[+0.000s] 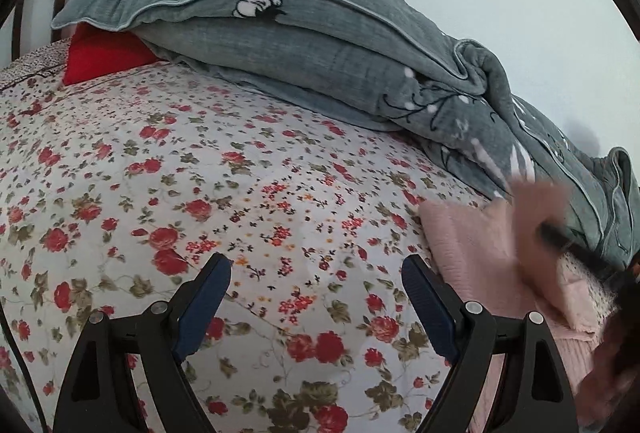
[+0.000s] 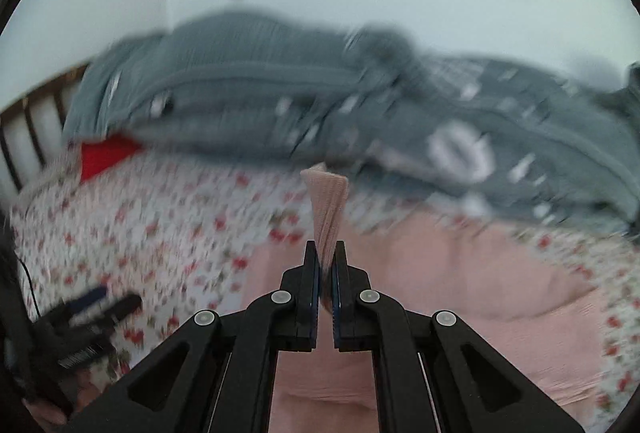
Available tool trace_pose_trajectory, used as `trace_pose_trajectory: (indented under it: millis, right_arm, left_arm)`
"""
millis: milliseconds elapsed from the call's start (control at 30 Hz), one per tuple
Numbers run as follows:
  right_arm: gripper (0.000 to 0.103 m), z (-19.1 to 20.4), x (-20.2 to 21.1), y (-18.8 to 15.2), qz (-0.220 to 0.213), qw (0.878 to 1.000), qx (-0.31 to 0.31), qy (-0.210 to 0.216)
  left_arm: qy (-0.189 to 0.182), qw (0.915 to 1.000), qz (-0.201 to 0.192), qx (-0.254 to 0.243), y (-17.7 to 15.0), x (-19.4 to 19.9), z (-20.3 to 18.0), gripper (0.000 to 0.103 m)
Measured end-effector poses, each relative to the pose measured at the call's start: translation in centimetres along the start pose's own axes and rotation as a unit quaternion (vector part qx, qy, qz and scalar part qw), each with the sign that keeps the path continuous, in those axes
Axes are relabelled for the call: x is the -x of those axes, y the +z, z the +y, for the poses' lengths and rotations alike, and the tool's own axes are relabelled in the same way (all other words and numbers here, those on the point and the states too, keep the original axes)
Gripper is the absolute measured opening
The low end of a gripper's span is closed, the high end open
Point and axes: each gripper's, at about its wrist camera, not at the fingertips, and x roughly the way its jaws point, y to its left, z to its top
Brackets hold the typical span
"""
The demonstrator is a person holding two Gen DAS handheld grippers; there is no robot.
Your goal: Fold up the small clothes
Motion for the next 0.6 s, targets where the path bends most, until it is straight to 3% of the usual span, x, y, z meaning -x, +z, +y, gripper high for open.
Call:
trace_pose_trajectory:
  millis: [133,300,433,533,600]
  right_arm:
    - [0.006,-0.7,-4.0,-2.1,0.067,0.995,-0.047,0.054]
    - [0.02,-0.2,-2.6,-2.7,0.093,0.99,-0.018,0.105]
    - [0.047,-3.0,3.5,-2.8,0.038,0.993,-0.012,0.114]
    - [0.049,-6.2,7.7,-4.1,0.0,0.995,-0.014,0.1]
    - [0.05,-8.4,9.5,-4.9,-0.004,0.998,-0.009,0.065]
  left_arm:
    - [-0.012,0.9997,0.008,0.019,0.3,-0.4,-0.3,0.087]
    - [-0.009,0.9999,-0.001,-0.012,0.0,0.1,-1.6,0.087]
    - [-0.02,0.9992,0.001,-0.034,-0.5,0.2,-3.2,0.087]
    - [-0.033,0.9984,0.009,-0.044,-0.9,0.1,-4.2,0.087]
    - [-0.037,0.9979,0.012,-0.051,-1.2,0.0,-5.1,0.087]
